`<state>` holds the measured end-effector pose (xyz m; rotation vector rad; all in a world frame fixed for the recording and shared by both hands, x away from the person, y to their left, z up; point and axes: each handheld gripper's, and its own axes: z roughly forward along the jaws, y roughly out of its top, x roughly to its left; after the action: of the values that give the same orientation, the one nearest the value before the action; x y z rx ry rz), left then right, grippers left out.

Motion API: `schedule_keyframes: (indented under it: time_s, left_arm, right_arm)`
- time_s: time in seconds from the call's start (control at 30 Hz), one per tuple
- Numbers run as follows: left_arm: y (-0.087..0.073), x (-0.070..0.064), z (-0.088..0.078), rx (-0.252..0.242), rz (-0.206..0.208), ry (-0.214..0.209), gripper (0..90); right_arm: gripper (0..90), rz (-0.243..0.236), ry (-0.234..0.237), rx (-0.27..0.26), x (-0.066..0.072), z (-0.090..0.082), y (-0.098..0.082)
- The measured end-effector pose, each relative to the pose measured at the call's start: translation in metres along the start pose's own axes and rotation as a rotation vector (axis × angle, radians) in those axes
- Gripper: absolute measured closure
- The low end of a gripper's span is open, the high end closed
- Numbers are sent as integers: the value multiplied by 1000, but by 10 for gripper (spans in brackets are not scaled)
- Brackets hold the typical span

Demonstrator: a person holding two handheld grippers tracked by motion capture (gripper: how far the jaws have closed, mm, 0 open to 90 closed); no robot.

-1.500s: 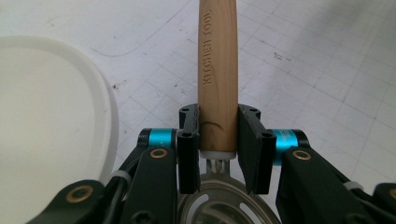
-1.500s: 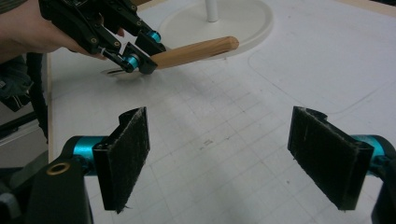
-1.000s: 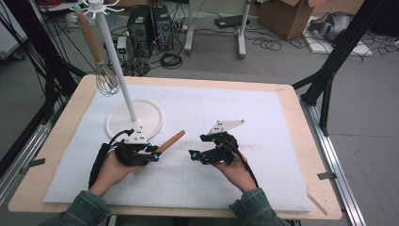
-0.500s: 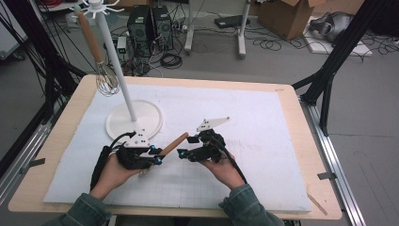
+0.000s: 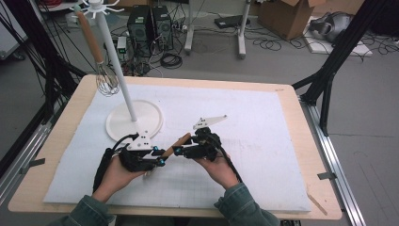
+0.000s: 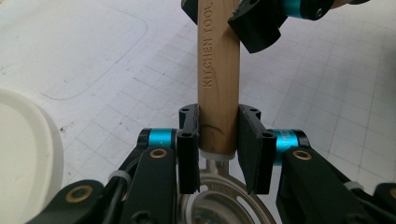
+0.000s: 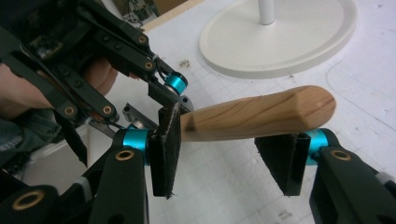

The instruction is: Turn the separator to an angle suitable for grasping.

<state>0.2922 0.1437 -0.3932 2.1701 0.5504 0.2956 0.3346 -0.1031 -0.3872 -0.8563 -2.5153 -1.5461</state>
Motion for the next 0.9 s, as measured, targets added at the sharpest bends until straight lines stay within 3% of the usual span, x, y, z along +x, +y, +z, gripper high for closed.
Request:
schedule_keyframes:
  time_s: [0.23, 0.37, 0.47, 0.67, 0.9]
  left_arm:
    - [1, -3, -4, -12, 7, 18, 700]
    - [1, -3, -6, -21, 5, 15, 697]
    - [1, -2, -8, -27, 2, 5, 690]
    - [-1, 5, -13, -54, -36, -79, 669]
    - [0, 13, -20, -85, -38, -175, 639]
  right_arm:
    - [573, 64, 28, -40, 4, 0, 5]
    - [602, 55, 33, -42, 6, 0, 9]
    - [641, 59, 65, -56, 6, -1, 11]
    - [698, 24, 140, -75, 10, -2, 15]
    - [704, -85, 179, -59, 17, -3, 19]
